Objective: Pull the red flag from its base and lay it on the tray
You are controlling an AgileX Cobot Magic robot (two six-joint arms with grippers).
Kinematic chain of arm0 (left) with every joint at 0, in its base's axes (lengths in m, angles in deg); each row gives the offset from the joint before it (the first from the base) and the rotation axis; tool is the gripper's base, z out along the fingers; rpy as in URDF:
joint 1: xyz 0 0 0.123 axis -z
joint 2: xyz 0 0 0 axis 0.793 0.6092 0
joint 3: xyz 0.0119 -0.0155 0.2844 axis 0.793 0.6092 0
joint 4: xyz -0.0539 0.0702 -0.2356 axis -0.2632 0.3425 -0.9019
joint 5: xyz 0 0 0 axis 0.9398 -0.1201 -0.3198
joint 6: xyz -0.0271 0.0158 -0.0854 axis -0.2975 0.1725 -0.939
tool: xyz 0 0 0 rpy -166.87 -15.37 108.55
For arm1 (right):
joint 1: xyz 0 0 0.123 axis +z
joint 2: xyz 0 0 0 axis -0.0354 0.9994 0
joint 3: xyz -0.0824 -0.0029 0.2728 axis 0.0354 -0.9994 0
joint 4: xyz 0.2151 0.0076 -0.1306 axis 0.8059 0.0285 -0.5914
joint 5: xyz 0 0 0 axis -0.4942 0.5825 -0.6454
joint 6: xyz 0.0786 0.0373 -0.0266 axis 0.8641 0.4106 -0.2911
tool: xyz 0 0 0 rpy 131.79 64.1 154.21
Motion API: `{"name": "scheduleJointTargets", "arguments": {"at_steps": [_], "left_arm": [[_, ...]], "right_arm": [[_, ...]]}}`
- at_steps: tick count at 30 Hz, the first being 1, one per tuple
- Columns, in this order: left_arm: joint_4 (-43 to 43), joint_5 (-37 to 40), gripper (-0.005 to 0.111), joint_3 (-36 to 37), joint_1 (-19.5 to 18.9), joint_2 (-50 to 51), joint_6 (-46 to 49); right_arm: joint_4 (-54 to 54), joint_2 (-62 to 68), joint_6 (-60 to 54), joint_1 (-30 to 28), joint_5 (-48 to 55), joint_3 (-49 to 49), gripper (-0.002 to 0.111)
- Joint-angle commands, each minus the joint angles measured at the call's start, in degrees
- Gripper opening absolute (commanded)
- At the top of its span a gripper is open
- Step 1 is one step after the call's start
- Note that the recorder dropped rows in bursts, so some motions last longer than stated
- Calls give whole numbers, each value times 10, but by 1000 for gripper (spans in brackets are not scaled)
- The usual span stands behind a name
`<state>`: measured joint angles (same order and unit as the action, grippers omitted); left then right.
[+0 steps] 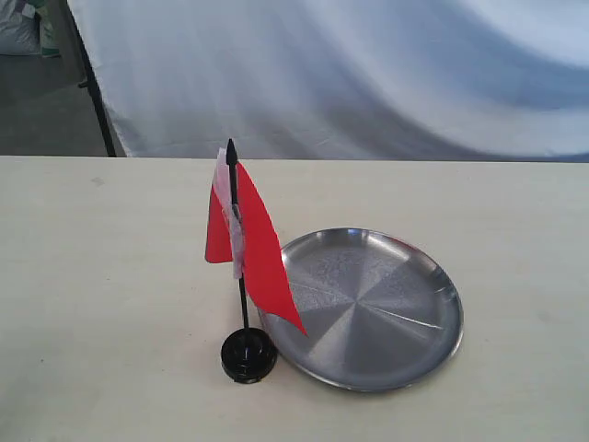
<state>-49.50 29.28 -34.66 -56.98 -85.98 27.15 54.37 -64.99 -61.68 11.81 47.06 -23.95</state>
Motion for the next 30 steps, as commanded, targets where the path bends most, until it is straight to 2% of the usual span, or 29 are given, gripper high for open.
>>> {"name": "scheduleJointTargets", "arguments": {"at_steps": [1,6,15,19,25,30], "left_arm": [[-1,-2,0,2,-2,-2,0],[-1,-2,0,2,-2,-2,0],[-1,-2,0,2,-2,-2,0],[-1,-2,0,2,-2,-2,0],[-1,-2,0,2,-2,-2,0],[-1,-2,0,2,-2,-2,0]], "right_arm": [[1,-4,1,2,-26,-2,-1],[37,-4,2,2,-110,-2,-1],[276,-4,86,2,-218,-2,-1],[255,-4,75,11,-215,-2,-1],[189,30,33,107,-208,147,-1],[189,302,1,201,-134,268,-1]]}}
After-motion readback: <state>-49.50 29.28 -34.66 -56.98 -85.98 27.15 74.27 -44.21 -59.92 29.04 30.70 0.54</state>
